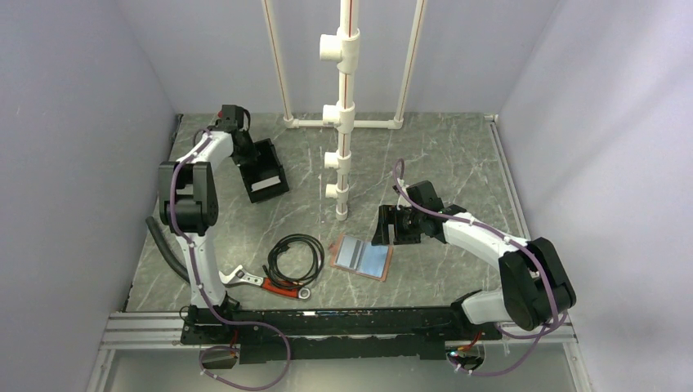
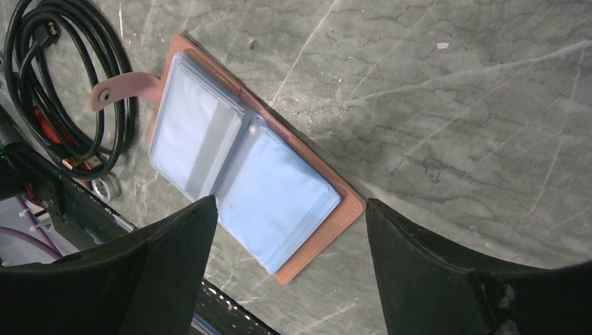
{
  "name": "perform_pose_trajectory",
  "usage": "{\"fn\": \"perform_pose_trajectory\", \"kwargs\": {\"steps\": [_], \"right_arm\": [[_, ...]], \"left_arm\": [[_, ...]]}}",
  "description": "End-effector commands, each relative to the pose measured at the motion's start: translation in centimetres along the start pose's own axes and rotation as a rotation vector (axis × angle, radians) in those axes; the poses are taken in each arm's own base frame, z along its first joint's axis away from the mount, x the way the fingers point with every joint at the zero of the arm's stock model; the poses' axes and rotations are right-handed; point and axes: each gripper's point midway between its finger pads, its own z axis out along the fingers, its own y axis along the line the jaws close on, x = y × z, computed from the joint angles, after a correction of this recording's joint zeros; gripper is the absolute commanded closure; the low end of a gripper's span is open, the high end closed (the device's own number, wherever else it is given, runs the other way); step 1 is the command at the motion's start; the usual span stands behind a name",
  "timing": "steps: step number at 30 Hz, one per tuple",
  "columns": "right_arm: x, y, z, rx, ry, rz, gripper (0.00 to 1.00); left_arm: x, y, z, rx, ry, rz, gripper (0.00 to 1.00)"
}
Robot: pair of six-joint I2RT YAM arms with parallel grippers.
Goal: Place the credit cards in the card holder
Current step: Move the storage box to the center of the board, then pick up the credit card from the storage box.
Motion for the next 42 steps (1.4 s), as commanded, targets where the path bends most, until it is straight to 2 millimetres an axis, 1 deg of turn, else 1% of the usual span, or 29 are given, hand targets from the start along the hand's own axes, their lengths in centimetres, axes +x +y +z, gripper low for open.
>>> {"fn": "perform_pose_trajectory", "kwargs": {"steps": [1,4,6,7,13,16,19,22,23,24,26,27,28,29,32,34,37,40,42], "right_arm": [[-1.2,0.6,-0.1,-0.028,-0.042,-0.034,0.20],[-1.3,0.7,-0.1,-0.032,-0.042,-0.035,0.20],[-1.3,0.7,-0.1,-0.034,-0.042,-0.035,0.20],[-1.3,0.7,-0.1,-0.035,-0.041,-0.036,0.20],[-1.3,0.7,-0.1,-0.038,-0.042,-0.035,0.20],[-1.2,0.8,0.0,-0.041,-0.038,-0.036,0.20],[-1.1,0.8,0.0,-0.044,-0.034,-0.035,0.20],[-1.1,0.8,0.1,-0.046,-0.030,-0.035,0.20],[-1.0,0.8,0.1,-0.045,-0.029,-0.035,0.20],[-1.0,0.8,0.1,-0.046,-0.029,-0.035,0.20],[-0.9,0.7,0.2,-0.046,-0.027,-0.034,0.20],[-0.9,0.7,0.2,-0.045,-0.026,-0.033,0.20],[-0.9,0.7,0.2,-0.047,-0.025,-0.034,0.20],[-0.9,0.7,0.2,-0.047,-0.025,-0.034,0.20],[-0.9,0.7,0.3,-0.046,-0.025,-0.034,0.20],[-0.8,0.7,0.3,-0.048,-0.023,-0.034,0.20],[-0.7,0.7,0.4,-0.051,-0.021,-0.033,0.20],[-0.7,0.8,0.2,-0.050,-0.021,-0.033,0.20],[-0.7,0.7,0.1,-0.048,-0.026,-0.034,0.20]], "left_arm": [[-1.6,2.5,-0.7,-0.152,-0.106,-0.091,1.00],[-1.5,4.3,-1.3,-0.234,-0.114,-0.142,1.00],[-1.2,5.0,-1.5,-0.263,-0.112,-0.177,1.00],[-1.4,6.5,-1.7,-0.293,-0.118,-0.212,1.00],[-1.2,9.9,-3.7,-0.394,-0.142,-0.360,1.00],[-0.5,10.9,-4.6,-0.413,-0.130,-0.436,1.00],[-0.4,9.7,-4.9,-0.312,-0.110,-0.443,1.00],[-0.7,7.5,-5.3,-0.178,-0.085,-0.398,1.00],[-0.8,6.8,-5.5,-0.131,-0.069,-0.377,0.98],[-0.8,6.1,-5.6,-0.086,-0.060,-0.360,0.94],[-1.1,4.7,-6.1,0.024,-0.044,-0.320,0.80],[-1.0,3.7,-6.6,0.091,-0.025,-0.296,0.67],[-0.9,3.0,-7.0,0.135,-0.022,-0.271,0.52],[-0.9,2.3,-7.4,0.179,-0.022,-0.241,0.41],[-0.4,1.2,-8.3,0.268,-0.014,-0.163,0.25],[0.3,-0.1,-8.3,0.357,0.029,-0.106,0.12],[1.8,-1.7,-7.9,0.481,0.137,-0.044,0.03],[2.4,-1.9,-7.0,0.505,0.181,-0.038,0.01],[2.7,-1.6,-6.3,0.490,0.202,-0.042,0.01]]}}
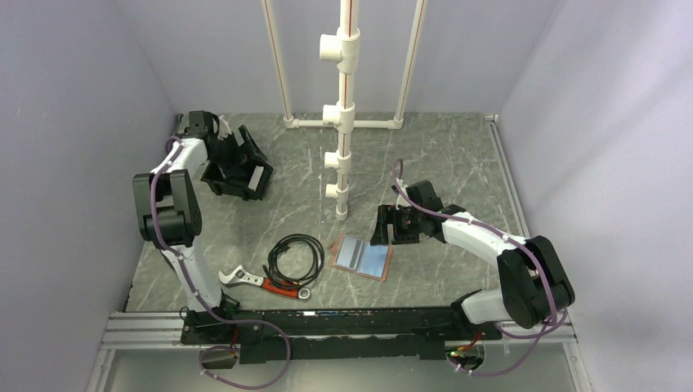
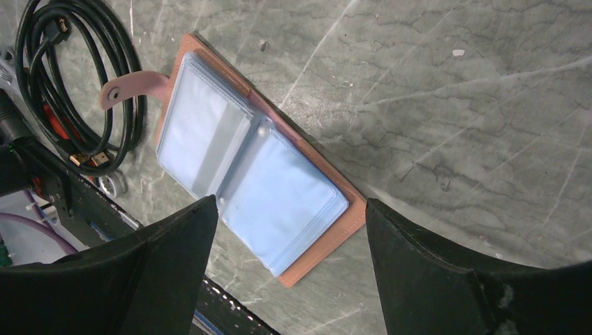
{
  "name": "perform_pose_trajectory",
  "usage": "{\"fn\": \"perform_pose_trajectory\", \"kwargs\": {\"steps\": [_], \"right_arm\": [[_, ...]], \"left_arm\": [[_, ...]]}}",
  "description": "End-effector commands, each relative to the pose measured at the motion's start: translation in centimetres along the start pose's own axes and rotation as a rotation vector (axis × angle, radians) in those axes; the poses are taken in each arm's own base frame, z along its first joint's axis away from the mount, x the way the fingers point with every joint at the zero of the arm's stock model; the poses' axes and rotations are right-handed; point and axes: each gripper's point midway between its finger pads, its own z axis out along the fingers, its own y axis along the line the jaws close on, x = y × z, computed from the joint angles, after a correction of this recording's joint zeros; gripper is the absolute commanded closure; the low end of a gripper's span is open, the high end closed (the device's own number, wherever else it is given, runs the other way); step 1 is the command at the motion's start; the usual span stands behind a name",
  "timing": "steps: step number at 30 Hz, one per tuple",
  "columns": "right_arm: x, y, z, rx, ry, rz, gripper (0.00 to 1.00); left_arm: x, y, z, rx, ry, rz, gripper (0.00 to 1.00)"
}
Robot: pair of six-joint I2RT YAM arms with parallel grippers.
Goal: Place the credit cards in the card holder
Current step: Pick up the credit card from the storage box.
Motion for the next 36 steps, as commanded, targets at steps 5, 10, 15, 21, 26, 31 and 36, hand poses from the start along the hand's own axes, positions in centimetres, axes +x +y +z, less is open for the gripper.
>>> {"fn": "perform_pose_trajectory", "kwargs": {"steps": [5,10,15,21,26,31,36], "right_arm": [[-0.6,0.3,-0.1,-0.021,-0.027,-0.028,0.20],[-0.7,0.3,0.0,-0.023,-0.026,-0.028,0.20],[-0.7,0.3,-0.1,-0.022,-0.029,-0.029,0.20],[-0.7,0.3,0.0,-0.022,-0.028,-0.028,0.20],[-0.6,0.3,0.0,-0.021,-0.026,-0.027,0.20],[-0.7,0.3,0.0,-0.021,-0.026,-0.027,0.20],[-0.6,0.3,0.1,-0.023,-0.021,-0.027,0.21]], "left_arm": [[2.0,-0.6,1.6,0.122,0.133,0.016,0.01],[2.8,-1.1,1.5,0.158,0.159,-0.015,0.02],[2.5,-2.8,0.5,0.225,0.163,-0.024,0.08],[3.0,-2.7,0.3,0.226,0.184,-0.025,0.20],[3.4,-2.2,1.1,0.216,0.200,-0.044,0.32],[4.0,-1.8,1.8,0.190,0.233,-0.036,0.37],[4.2,-1.5,2.1,0.177,0.240,-0.036,0.48]]}}
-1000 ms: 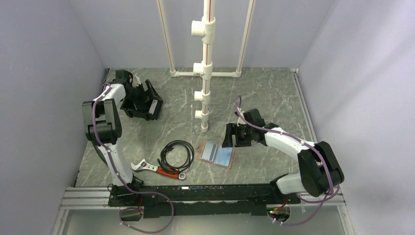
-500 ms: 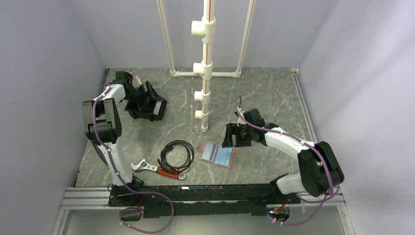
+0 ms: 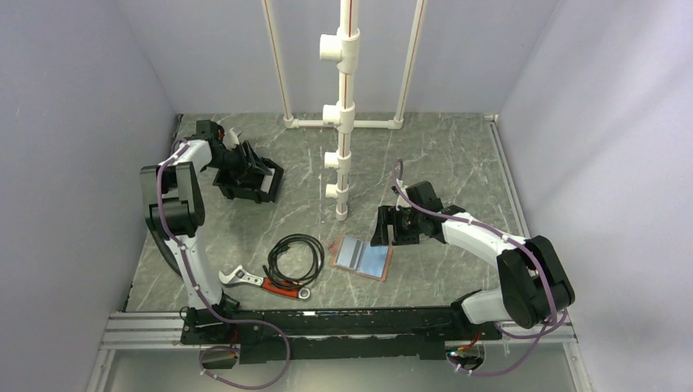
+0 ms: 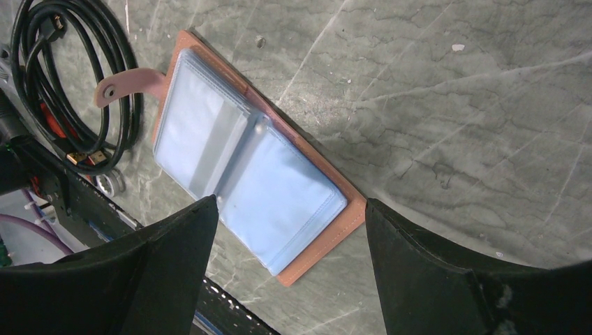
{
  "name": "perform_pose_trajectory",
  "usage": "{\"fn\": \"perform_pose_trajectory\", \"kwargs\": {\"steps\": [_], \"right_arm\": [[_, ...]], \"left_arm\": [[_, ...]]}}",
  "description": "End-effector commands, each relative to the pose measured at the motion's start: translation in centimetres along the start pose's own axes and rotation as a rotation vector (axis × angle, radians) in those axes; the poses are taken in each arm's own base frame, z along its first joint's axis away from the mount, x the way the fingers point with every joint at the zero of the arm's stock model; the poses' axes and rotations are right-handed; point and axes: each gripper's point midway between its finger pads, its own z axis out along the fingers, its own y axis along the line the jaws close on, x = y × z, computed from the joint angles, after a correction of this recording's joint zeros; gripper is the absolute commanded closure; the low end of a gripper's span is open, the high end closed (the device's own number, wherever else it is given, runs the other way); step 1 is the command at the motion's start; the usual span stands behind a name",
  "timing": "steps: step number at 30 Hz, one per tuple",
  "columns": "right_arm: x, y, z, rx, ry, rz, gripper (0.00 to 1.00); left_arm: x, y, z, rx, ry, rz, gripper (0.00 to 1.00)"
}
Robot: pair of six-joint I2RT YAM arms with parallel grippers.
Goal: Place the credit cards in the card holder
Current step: Pick up the credit card from the storage box.
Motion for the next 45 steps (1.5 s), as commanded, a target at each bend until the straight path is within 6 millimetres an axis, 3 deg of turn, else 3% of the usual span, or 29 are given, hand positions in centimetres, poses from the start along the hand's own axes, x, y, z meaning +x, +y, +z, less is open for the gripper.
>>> {"fn": "perform_pose_trajectory", "kwargs": {"steps": [1,16,33,45], "right_arm": [[-0.9,0.5,0.0,-0.026,-0.026,-0.029,0.21],[-0.8,0.5,0.1,-0.030,-0.021,-0.028,0.21],[-0.8,0.5,0.2,-0.032,-0.013,-0.025,0.21],[-0.8,0.6,0.6,-0.042,0.000,-0.021,0.22]], "left_arm": [[-0.1,-0.9,0.0,0.011,0.011,0.039,0.51],[-0.3,-1.3,-0.7,0.000,0.004,0.083,0.78],[-0.8,-2.8,-2.5,-0.018,-0.041,0.167,0.86],[-0.6,-4.3,-3.3,-0.229,-0.086,0.297,0.98]]}}
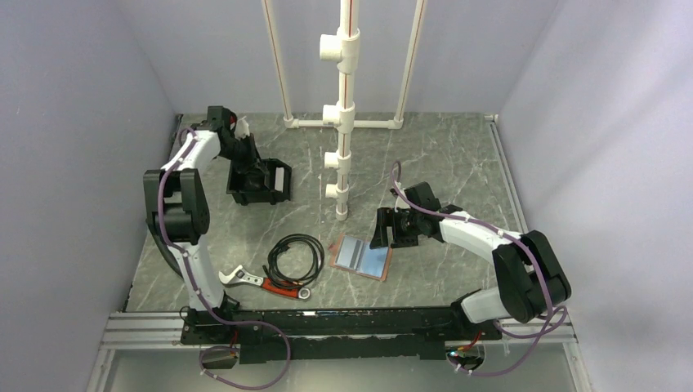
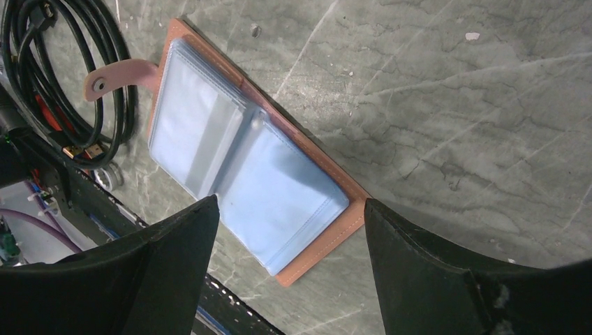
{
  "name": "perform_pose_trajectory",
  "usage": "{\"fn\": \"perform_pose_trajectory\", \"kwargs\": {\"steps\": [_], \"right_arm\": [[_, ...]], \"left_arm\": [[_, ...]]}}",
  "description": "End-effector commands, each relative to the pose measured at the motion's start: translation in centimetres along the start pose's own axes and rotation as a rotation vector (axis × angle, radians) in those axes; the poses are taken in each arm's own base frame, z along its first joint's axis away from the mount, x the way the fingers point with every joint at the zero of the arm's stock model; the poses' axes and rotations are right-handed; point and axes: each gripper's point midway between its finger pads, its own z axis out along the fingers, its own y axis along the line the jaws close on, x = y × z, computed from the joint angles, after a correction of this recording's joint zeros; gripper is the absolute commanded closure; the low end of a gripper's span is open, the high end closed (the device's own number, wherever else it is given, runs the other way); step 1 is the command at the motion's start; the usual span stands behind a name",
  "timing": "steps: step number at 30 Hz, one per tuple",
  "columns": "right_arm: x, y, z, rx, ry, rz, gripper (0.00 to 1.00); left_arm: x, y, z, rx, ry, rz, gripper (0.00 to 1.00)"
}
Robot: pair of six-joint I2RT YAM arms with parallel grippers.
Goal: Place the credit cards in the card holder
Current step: Pick up the credit card from the storage box, then insert the credit card into the card holder.
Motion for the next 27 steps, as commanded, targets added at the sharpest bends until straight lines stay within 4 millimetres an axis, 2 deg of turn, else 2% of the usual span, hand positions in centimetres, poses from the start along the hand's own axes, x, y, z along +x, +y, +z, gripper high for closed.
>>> {"fn": "perform_pose_trajectory", "kwargs": {"steps": [1,4,7,9,12,16,22,25,27], "right_arm": [[-1.5,0.7,0.0,-0.031,-0.038,-0.034,0.22],[-1.4,0.7,0.0,-0.031,-0.037,-0.033,0.22],[-1.4,0.7,0.0,-0.030,-0.035,-0.031,0.22],[-1.5,0.6,0.0,-0.024,-0.039,-0.032,0.22],[-2.0,0.8,-0.2,-0.018,-0.053,-0.032,0.22],[-2.9,1.1,-0.7,-0.012,-0.081,-0.022,0.21],[-5.5,2.0,-2.7,-0.080,-0.174,0.055,0.20],[-6.2,3.0,-4.1,-0.178,-0.192,0.088,0.19],[-5.9,4.3,-4.5,-0.271,-0.179,0.075,0.19]], "left_arm": [[-0.9,-2.3,-2.0,-0.086,-0.055,0.135,0.99],[-0.9,-2.5,-2.1,-0.191,-0.061,0.186,1.00],[-1.8,-2.5,-3.8,-0.307,-0.126,0.217,1.00],[-2.9,-2.6,-5.8,-0.365,-0.205,0.220,1.00],[-4.8,-3.7,-10.0,-0.416,-0.363,0.228,1.00],[-5.7,-7.3,-15.4,-0.348,-0.529,0.238,1.00],[-3.3,-14.4,-17.3,0.065,-0.548,0.200,1.00],[-0.5,-16.7,-17.6,0.218,-0.473,0.161,1.00],[2.4,-17.6,-17.0,0.328,-0.376,0.130,1.00]]}}
